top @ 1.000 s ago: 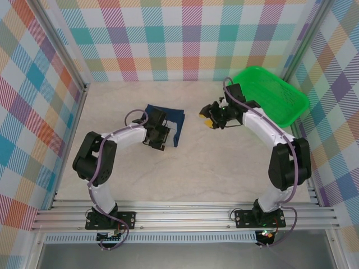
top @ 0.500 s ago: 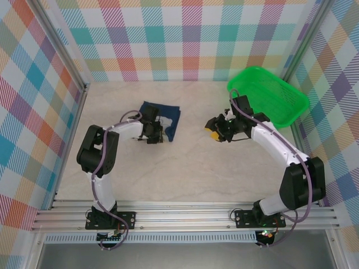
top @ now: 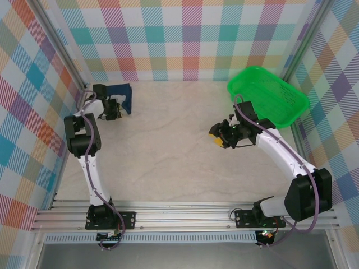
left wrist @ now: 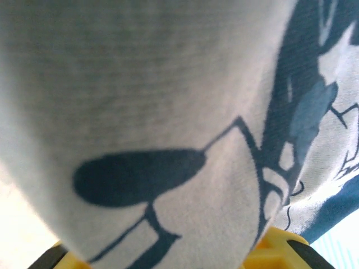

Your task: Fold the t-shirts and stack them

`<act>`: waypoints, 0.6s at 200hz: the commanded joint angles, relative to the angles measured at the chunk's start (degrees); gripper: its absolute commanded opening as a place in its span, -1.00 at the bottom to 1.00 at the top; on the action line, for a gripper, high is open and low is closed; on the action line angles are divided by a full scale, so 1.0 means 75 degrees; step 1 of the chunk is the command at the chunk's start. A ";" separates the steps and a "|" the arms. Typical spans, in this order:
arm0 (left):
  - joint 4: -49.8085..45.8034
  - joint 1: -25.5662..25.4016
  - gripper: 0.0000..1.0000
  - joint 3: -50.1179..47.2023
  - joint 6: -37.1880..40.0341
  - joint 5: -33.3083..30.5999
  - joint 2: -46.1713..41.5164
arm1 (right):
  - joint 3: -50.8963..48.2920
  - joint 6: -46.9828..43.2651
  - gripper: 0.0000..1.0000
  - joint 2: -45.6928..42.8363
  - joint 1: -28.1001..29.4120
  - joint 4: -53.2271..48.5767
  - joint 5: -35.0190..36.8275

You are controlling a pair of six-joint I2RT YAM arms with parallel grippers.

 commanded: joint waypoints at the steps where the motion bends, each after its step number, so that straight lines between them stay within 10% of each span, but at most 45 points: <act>1: -0.0408 0.0600 -0.44 0.0517 0.1201 -0.0147 0.0825 | -0.0046 0.0030 -0.17 0.0008 -0.0050 -0.0145 0.0057; 49: -0.1472 0.0702 -0.31 0.1629 0.2166 0.0094 0.1187 | 0.0137 -0.0046 -0.15 0.0374 -0.0054 -0.0039 -0.0044; 79: -0.1079 0.0505 0.16 0.1342 0.2247 0.0404 0.0339 | 0.0393 -0.0458 -0.01 0.0404 -0.0047 0.0228 -0.0020; 120: -0.1284 0.0139 0.23 0.0913 0.2334 -0.0067 -0.1365 | 0.0680 -0.0799 0.05 0.0511 -0.0086 0.0445 -0.0169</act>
